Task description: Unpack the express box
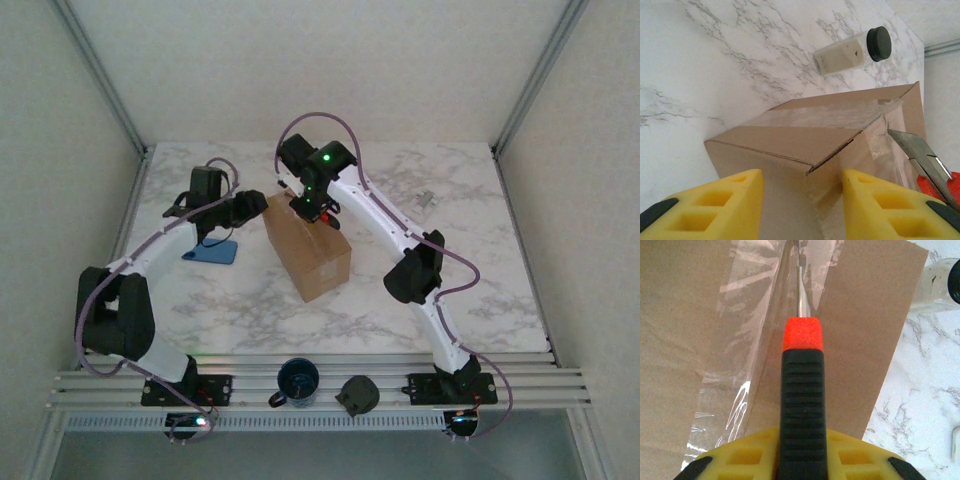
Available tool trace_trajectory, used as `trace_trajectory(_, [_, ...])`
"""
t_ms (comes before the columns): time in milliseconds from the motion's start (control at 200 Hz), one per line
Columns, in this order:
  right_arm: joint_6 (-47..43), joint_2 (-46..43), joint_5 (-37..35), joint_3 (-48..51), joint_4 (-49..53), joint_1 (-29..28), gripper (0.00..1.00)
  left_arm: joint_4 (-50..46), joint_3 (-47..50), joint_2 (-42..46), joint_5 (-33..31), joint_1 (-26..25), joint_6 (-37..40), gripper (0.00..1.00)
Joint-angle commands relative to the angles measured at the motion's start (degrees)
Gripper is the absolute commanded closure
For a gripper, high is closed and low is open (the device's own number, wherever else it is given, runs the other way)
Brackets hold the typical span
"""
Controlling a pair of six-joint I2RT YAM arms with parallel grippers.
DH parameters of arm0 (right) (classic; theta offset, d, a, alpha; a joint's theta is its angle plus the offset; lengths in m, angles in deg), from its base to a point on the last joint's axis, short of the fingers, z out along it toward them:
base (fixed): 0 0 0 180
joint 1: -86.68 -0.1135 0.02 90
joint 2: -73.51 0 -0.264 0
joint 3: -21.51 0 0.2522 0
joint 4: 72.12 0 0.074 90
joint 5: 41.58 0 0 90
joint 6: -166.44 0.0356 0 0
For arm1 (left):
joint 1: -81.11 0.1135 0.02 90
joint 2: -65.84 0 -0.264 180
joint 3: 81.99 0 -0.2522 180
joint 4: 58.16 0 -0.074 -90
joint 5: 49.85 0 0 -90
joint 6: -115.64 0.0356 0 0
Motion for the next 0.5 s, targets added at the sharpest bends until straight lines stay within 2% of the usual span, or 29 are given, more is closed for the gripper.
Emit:
trace_trajectory(0, [1.1, 3.5, -1.4, 0.4, 3.8, 0.3, 1.00, -5.4, 2.4, 0.6, -2.5, -0.5, -0.6, 0.58])
trace_trajectory(496, [-2.4, 4.5, -2.6, 1.1, -3.3, 1.0, 1.00, -4.4, 2.2, 0.9, -0.7, -3.2, -2.0, 0.57])
